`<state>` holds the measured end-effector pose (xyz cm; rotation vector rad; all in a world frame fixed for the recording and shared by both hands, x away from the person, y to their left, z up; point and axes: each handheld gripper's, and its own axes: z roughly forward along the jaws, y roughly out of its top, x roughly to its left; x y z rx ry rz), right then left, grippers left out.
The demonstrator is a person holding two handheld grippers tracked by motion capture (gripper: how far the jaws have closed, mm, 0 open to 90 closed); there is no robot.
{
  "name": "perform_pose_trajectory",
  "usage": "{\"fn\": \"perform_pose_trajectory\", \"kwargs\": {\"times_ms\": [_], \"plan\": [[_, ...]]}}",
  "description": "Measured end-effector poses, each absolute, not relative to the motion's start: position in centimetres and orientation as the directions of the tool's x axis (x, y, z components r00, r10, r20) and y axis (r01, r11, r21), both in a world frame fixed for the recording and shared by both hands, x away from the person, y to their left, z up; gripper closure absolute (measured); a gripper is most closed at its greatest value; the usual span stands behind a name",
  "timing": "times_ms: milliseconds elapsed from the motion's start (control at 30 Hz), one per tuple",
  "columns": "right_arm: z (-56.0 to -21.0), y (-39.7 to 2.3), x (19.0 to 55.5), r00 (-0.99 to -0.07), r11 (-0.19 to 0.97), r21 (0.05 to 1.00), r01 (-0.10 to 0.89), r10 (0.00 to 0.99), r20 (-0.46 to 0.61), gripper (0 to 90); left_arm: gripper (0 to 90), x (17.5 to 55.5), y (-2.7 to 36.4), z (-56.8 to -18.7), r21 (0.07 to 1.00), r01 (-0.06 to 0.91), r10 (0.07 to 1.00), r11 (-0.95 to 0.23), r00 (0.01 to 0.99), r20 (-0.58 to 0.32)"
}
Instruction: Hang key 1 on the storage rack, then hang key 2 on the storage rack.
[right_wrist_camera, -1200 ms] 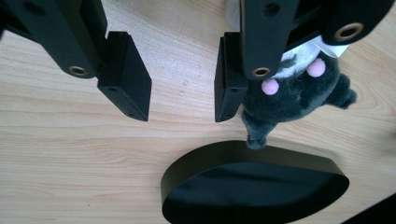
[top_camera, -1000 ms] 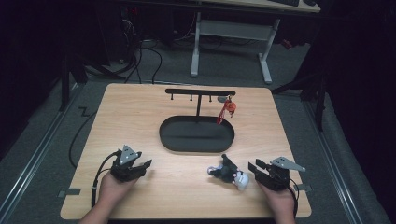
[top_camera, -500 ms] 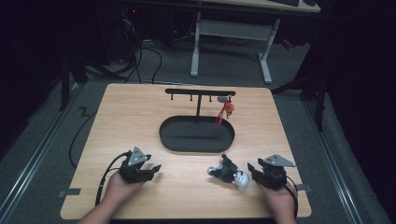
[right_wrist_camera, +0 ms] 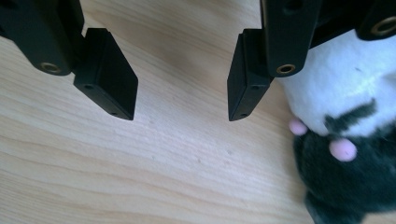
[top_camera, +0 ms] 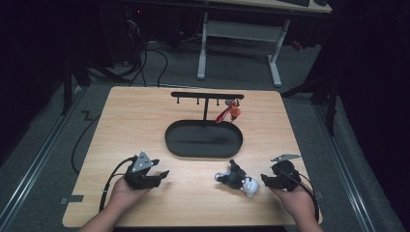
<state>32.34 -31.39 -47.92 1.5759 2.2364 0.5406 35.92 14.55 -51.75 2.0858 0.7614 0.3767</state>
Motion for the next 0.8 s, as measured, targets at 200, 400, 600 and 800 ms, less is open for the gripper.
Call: {"fn": "perform_pose_trajectory", "kwargs": {"times_ms": [200,400,600,800], "plan": [[-46.9,-31.6,32.9,-0.332,0.310,0.445,0.840,0.943,-0.032,41.4,40.2,35.9,14.6,-51.8,0.808,0.385,0.645,-0.445,0.764,-0.009],[-46.2,-31.0,33.6,-0.375,0.364,0.379,0.851,0.926,-0.049,39.8,40.2,35.8,14.6,-51.7,0.812,0.382,0.644,-0.441,0.765,-0.010],[-45.7,-30.5,34.1,-0.395,0.385,0.318,0.866,0.918,-0.035,38.1,40.2,35.8,14.5,-51.7,0.808,0.380,0.642,-0.450,0.767,-0.003],[-45.2,-29.8,34.1,-0.435,0.431,0.242,0.869,0.900,-0.038,36.3,39.7,35.6,14.5,-51.8,0.800,0.382,0.641,-0.463,0.768,0.004]]}}
